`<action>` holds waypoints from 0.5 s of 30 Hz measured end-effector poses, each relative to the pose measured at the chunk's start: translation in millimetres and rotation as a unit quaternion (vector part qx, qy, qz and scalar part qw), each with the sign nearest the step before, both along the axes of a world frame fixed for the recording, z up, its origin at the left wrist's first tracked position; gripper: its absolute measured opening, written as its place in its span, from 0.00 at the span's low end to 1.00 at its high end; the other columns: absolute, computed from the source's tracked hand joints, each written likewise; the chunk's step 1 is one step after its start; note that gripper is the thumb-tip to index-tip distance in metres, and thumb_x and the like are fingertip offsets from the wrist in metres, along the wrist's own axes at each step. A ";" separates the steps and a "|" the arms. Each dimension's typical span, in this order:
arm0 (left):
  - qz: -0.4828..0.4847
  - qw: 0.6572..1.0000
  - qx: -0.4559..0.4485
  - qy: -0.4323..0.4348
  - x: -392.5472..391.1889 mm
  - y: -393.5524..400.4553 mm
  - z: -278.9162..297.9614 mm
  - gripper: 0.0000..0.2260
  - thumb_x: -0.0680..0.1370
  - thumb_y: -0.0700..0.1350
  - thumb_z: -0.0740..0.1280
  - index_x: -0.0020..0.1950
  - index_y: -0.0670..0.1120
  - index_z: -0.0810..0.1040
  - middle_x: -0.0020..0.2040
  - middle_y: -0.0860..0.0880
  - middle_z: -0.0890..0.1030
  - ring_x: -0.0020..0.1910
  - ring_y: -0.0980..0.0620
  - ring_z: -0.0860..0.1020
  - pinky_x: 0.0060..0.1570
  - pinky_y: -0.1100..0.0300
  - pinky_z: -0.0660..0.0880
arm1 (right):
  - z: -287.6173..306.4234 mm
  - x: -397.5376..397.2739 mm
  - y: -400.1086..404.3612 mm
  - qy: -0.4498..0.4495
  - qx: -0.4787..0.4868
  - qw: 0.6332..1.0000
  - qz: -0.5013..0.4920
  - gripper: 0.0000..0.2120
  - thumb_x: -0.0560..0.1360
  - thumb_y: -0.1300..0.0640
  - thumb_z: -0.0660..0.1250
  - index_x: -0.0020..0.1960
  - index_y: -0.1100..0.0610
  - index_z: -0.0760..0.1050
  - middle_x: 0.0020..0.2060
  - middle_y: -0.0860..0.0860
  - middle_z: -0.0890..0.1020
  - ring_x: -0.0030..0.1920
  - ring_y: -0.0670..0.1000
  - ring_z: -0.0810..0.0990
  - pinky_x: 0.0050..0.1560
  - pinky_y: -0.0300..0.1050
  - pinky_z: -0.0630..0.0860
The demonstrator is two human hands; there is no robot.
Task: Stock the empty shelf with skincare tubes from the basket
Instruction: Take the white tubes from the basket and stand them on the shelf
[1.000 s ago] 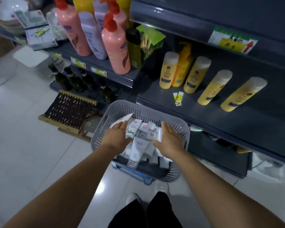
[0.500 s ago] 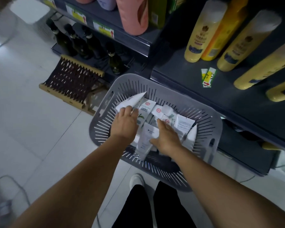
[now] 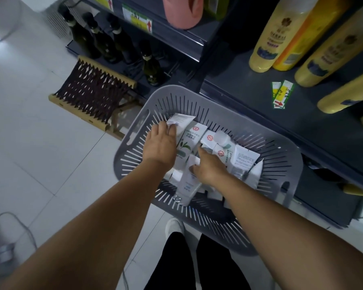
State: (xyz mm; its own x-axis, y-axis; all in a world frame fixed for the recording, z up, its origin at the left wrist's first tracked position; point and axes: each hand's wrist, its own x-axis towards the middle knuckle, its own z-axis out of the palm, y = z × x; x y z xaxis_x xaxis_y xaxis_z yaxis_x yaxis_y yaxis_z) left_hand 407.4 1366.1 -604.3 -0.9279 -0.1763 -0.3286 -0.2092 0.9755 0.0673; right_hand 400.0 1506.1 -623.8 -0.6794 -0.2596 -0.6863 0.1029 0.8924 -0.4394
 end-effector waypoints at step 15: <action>0.167 0.972 0.156 -0.050 -14.1 -11.5 9.3 0.19 0.79 0.43 0.62 0.69 0.47 0.64 0.63 0.39 0.72 0.61 0.39 0.73 0.58 0.49 0.71 | 2.5 4.9 8.0 -0.004 0.004 1.000 -0.010 0.25 0.76 0.62 0.64 0.70 0.53 0.63 0.60 0.54 0.77 0.57 0.56 0.77 0.54 0.48 0.76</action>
